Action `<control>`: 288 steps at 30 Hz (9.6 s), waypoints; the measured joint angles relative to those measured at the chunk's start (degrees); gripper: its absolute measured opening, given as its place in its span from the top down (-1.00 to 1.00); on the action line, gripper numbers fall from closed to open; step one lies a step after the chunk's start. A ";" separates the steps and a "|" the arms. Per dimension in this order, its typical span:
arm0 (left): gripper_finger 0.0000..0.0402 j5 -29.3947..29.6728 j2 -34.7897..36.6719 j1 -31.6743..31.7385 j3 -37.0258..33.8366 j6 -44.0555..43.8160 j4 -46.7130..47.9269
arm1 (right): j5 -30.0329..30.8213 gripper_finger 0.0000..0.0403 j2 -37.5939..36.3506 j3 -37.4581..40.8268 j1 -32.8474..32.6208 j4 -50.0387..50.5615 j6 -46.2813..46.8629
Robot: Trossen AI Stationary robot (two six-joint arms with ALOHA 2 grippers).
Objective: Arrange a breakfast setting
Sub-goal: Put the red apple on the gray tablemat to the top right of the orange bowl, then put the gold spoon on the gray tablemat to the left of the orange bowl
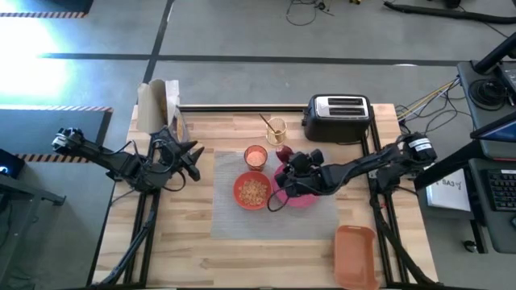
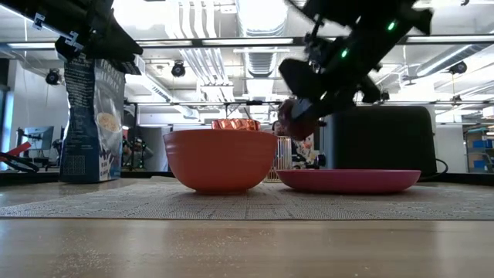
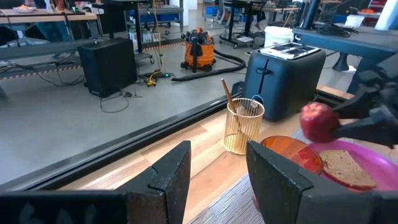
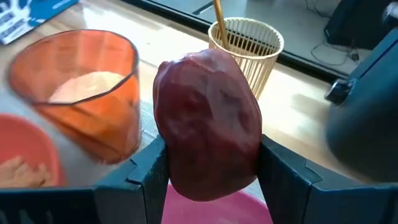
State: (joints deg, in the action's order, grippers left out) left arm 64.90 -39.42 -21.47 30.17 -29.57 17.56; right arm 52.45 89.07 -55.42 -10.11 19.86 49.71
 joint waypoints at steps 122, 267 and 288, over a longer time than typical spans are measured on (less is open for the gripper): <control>0.31 -2.49 -3.08 -0.01 0.00 12.12 -9.04 | -51.44 -0.08 14.24 -19.16 38.34 -22.89 -63.98; 0.23 -27.92 -35.36 11.48 13.62 41.82 -51.79 | -96.41 0.94 0.99 -22.07 25.72 -35.56 -68.87; 0.93 -28.29 -35.15 11.85 13.71 40.13 -48.89 | -96.44 0.94 0.68 -22.07 25.60 -35.42 -68.73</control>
State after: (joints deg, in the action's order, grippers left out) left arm 36.61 -74.57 -9.63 43.89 10.56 -31.33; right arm -43.99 89.75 -77.49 15.49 -15.56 -19.03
